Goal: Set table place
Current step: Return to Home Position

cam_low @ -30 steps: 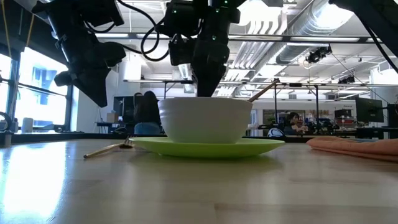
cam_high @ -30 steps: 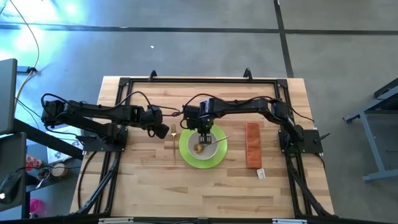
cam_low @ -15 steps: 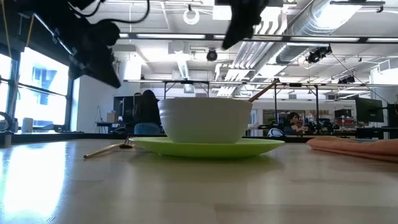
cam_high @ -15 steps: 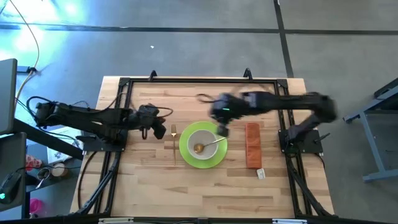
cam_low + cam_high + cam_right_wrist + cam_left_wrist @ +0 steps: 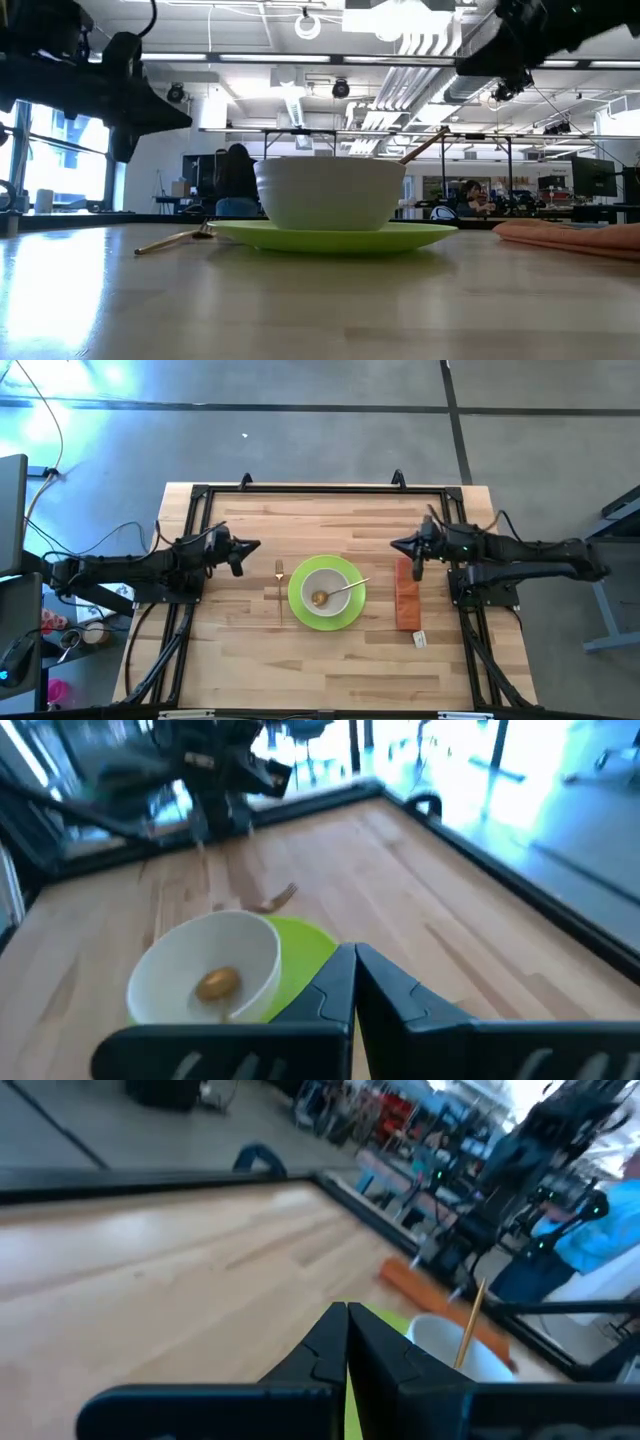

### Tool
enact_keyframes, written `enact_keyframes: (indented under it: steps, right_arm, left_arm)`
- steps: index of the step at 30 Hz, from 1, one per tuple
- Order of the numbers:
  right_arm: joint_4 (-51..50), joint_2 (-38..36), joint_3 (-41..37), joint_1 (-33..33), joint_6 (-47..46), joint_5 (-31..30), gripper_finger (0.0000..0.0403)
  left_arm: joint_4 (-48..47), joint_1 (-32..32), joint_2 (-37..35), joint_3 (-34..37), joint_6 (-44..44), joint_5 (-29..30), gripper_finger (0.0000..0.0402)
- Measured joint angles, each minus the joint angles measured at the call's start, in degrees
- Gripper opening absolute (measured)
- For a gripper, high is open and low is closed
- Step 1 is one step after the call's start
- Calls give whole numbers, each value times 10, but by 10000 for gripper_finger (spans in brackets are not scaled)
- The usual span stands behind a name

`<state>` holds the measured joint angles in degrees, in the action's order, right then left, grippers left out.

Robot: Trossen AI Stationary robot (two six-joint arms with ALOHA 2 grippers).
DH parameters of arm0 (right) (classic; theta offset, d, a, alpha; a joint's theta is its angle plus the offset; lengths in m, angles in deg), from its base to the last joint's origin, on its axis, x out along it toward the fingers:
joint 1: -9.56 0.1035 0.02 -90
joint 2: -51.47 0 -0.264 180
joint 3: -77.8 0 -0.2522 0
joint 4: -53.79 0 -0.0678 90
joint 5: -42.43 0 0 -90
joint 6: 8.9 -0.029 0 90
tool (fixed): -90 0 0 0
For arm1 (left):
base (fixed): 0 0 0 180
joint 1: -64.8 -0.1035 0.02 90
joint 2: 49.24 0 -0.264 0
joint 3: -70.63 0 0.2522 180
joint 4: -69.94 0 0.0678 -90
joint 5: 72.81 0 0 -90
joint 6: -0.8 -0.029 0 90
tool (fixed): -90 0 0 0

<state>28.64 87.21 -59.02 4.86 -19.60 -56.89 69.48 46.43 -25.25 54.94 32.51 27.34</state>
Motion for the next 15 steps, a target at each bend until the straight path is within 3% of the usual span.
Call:
enact_keyframes:
  steps: [4,15]
  right_arm:
    - [74,-87,-89,-3,2,-15,0]
    - [91,-269,-228,-27,-25,-21,0]
  left_arm:
    - [-3,-14,-45,7,-31,-3,0]
    - [-83,-42,-75,6,-34,-8,0]
